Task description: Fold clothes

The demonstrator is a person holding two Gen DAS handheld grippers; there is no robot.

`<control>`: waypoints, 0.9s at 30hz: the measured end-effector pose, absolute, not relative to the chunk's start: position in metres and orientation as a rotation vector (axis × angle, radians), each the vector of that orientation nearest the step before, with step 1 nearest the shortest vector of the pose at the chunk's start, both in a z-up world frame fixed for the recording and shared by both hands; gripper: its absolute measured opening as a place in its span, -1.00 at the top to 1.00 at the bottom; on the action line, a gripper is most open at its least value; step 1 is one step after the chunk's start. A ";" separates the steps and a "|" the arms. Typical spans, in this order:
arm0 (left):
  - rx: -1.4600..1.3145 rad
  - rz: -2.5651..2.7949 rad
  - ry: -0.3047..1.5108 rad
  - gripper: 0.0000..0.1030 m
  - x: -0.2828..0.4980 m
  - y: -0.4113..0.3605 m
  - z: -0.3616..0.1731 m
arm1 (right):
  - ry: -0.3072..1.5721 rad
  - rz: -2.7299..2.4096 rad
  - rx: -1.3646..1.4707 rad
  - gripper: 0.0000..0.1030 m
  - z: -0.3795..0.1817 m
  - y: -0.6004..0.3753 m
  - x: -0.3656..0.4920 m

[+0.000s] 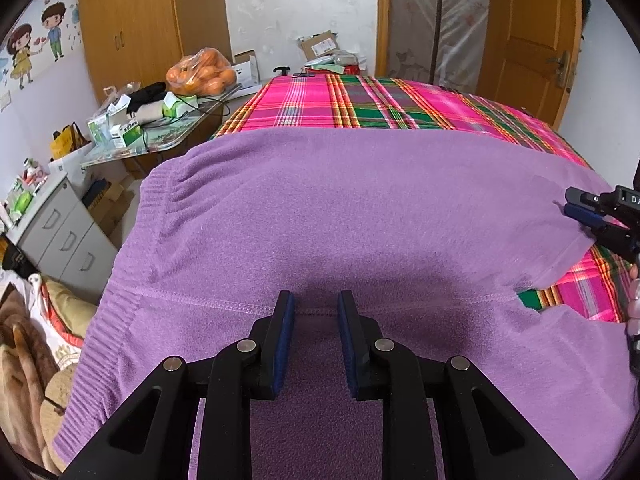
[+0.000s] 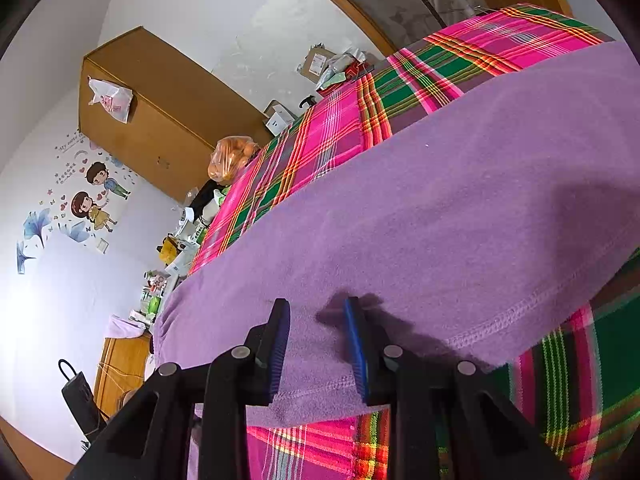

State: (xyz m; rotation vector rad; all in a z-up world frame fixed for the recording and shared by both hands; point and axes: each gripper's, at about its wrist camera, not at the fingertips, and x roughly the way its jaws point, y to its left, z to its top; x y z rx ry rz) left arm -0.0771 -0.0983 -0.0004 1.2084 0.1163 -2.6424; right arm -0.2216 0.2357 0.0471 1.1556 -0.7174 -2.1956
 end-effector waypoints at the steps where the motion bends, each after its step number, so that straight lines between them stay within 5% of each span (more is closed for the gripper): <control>1: 1.208 -2.642 0.115 0.55 -0.077 -0.098 0.000 | -0.719 -2.196 1.155 0.45 0.047 0.236 -0.221; 27: 1.208 -2.622 0.060 0.53 -0.077 -0.091 -0.001 | -0.765 -2.173 1.136 0.45 0.047 0.240 -0.223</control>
